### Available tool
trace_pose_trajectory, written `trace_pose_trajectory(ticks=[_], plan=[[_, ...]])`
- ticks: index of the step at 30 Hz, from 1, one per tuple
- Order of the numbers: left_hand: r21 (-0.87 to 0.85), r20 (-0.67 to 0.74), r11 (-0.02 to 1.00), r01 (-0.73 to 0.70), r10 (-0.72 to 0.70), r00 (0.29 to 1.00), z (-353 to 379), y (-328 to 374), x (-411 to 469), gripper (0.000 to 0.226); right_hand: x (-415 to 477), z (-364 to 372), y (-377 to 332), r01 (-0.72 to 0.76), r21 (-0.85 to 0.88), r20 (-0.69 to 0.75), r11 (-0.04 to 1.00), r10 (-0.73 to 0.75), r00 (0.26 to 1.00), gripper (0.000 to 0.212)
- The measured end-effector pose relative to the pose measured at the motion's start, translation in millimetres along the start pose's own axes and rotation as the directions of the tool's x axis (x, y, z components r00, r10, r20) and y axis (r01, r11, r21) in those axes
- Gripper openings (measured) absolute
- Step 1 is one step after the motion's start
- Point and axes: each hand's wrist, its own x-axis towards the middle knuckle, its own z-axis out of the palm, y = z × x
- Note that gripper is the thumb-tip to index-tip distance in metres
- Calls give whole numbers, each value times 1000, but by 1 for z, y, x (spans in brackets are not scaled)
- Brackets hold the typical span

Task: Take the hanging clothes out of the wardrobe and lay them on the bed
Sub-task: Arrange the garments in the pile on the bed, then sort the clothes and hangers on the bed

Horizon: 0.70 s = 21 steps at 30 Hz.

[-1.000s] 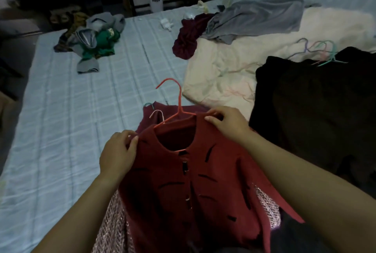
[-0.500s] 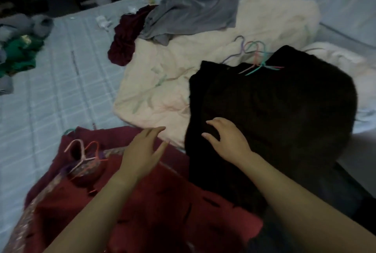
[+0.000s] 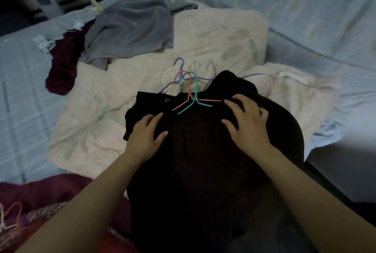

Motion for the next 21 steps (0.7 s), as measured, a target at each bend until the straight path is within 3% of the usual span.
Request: trace_pose_trajectory(ticks=[3, 6, 9, 15, 18, 21], plan=[[-107, -22, 983, 149, -152, 988, 12, 2, -3, 71, -8, -3, 17, -75, 38, -72, 996, 77, 994, 62], [-146, -20, 962, 232, -237, 971, 14, 6, -8, 78, -10, -6, 30, -203, 75, -38, 976, 207, 978, 74], [-166, -35, 963, 214, -222, 974, 7, 12, -14, 71, -12, -2, 36, -199, 51, 55, 979, 196, 979, 71], [-54, -19, 997, 46, -47, 999, 10, 34, -27, 49, -5, -14, 42, -153, 190, 68, 970, 143, 987, 56], [-21, -10, 1000, 11, -12, 1000, 17, 39, -34, 49, -14, -19, 43, -135, 242, 126, 961, 106, 986, 53], [-54, -36, 999, 8, -10, 999, 16, 48, -36, 35, -30, -22, 43, -119, 243, 136, 963, 87, 987, 49]])
